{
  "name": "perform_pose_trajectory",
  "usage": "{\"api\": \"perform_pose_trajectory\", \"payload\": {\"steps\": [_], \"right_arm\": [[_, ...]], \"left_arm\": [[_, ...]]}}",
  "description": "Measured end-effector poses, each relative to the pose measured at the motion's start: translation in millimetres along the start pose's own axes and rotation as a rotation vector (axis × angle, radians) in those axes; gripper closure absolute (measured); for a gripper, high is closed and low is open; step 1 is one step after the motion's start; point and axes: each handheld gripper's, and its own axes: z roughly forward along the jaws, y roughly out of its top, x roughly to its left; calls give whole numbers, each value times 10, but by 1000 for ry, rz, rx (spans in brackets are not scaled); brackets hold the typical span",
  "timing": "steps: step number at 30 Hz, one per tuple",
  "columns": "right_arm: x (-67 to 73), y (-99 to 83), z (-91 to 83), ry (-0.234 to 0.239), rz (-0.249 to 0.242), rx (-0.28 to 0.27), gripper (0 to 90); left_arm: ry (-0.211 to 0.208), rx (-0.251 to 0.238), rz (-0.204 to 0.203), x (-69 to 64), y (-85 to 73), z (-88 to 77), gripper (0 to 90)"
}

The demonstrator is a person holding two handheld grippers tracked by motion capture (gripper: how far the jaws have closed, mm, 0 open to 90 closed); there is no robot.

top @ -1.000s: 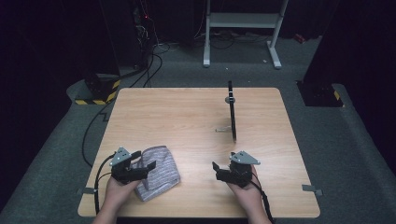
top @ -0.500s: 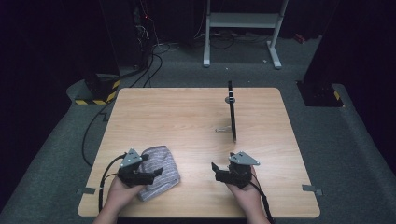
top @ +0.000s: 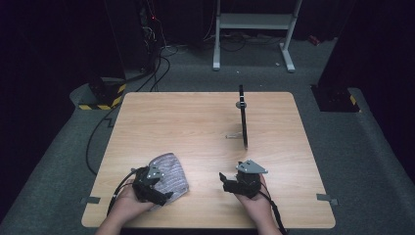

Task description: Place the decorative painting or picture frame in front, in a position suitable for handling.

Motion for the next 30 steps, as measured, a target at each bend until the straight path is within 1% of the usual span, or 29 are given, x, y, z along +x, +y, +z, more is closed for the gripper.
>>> {"api": "perform_pose_trajectory", "payload": {"steps": [4, 6, 8, 9, 10, 11, 12, 13, 14, 16, 17, 20, 21, 23, 25, 26, 27, 28, 29, 30], "right_arm": [[2, -6, 8, 3, 4, 3, 149], [1, -7, 13, -5, 10, 1, 150], [-8, -3, 10, -1, 22, -2, 154], [-18, 0, 7, 0, 36, -6, 153], [-18, 0, 7, 0, 36, -6, 153], [-23, 0, 6, -3, 41, -10, 154], [-31, -3, 11, 2, 51, -8, 154], [-31, -3, 11, 2, 51, -8, 154], [-36, -5, 17, 1, 55, -2, 154], [-42, -3, 17, 4, 59, -5, 155], [-42, -3, 17, 4, 59, -5, 155], [-52, 1, 9, 8, 65, -5, 161], [-52, 1, 9, 8, 65, -5, 161], [-59, 1, 2, 11, 71, -11, 173], [-63, 5, -10, 18, 72, -21, 173], [-68, 5, -24, 27, 69, -34, 178], [-67, 4, -31, 28, 70, -37, 185], [-67, 4, -31, 28, 70, -37, 185], [-74, 2, -38, 32, 65, -42, 189], [-76, 1, -39, 33, 65, -43, 189]], "left_arm": [[5, -7, 1, 2, -9, -12, 29], [5, -12, 6, 0, -13, -20, 46], [8, -31, 13, -1, -21, -30, 81], [6, -54, 20, -9, -33, -47, 163], [6, -54, 20, -9, -33, -47, 209], [4, -66, 27, -17, -39, -57, 209], [5, -78, 35, -23, -44, -66, 357], [12, -88, 41, -27, -49, -75, 357], [32, -99, 46, -23, -56, -83, 474], [37, -104, 46, -20, -59, -87, 557], [47, -106, 49, -15, -60, -91, 557], [51, -113, 46, -8, -55, -104, 650], [52, -121, 45, -5, -51, -110, 658], [73, -150, 39, 6, -47, -132, 662], [119, -178, 34, 30, -47, -175, 663], [139, -192, 28, 46, -49, -202, 663], [173, -225, 6, 93, -61, -258, 662], [173, -225, 6, 93, -61, -258, 662], [188, -242, -9, 124, -71, -289, 662], [215, -272, -39, 181, -93, -342, 662]]}}
